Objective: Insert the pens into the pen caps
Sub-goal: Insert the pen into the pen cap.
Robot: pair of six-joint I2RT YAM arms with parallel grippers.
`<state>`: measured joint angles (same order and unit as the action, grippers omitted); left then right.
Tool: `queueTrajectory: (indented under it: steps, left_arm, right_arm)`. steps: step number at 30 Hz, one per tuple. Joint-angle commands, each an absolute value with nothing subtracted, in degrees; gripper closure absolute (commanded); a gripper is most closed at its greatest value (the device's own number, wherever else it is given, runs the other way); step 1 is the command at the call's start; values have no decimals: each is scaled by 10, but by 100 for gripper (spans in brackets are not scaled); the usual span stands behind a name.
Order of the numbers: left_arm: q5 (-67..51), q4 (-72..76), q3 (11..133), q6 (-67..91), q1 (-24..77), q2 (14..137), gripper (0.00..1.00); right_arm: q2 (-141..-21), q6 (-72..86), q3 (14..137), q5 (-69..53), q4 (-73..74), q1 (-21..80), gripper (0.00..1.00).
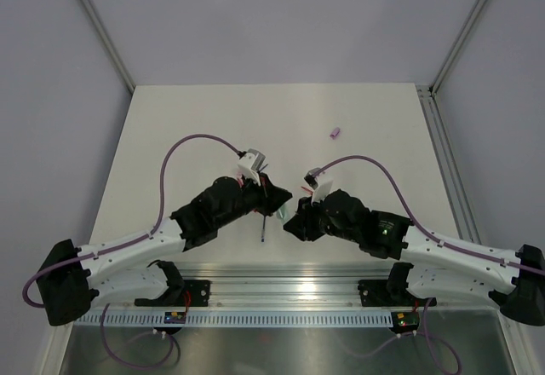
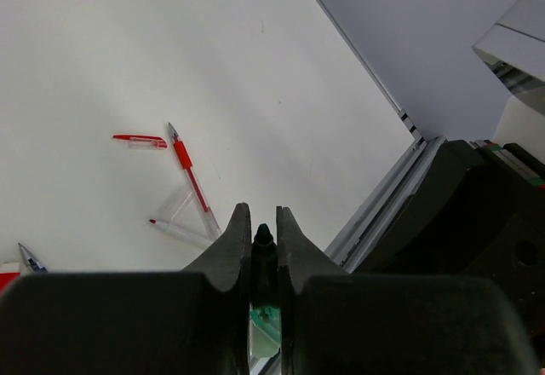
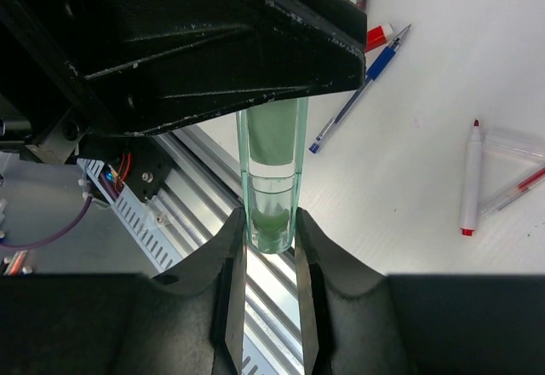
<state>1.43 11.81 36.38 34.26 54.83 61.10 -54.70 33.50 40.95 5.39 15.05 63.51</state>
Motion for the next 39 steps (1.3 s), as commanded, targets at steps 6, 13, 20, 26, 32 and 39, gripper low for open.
queueTrajectory:
  steps: [6,13,20,26,32,39]
  left_arm:
    - [59,85,366,305,550,551,100]
    - [23,76,339,280,550,523,100]
    - [9,60,331,307,550,483,100]
    - [-38,79,334,394,550,467,100]
    - [-71,106,327,449,550,469,100]
    - [21,54,335,432,550,419,100]
  right_arm:
    - [-517,350,440,91,192,653,83]
    - [-473,345,477,110,209,653,83]
    - [-528,327,535,140,198,652,79]
    - [-537,365,511,130,122,652,71]
    - [-538,401,489,149,66,653,73]
    - [-555,398,476,120,69,661,43]
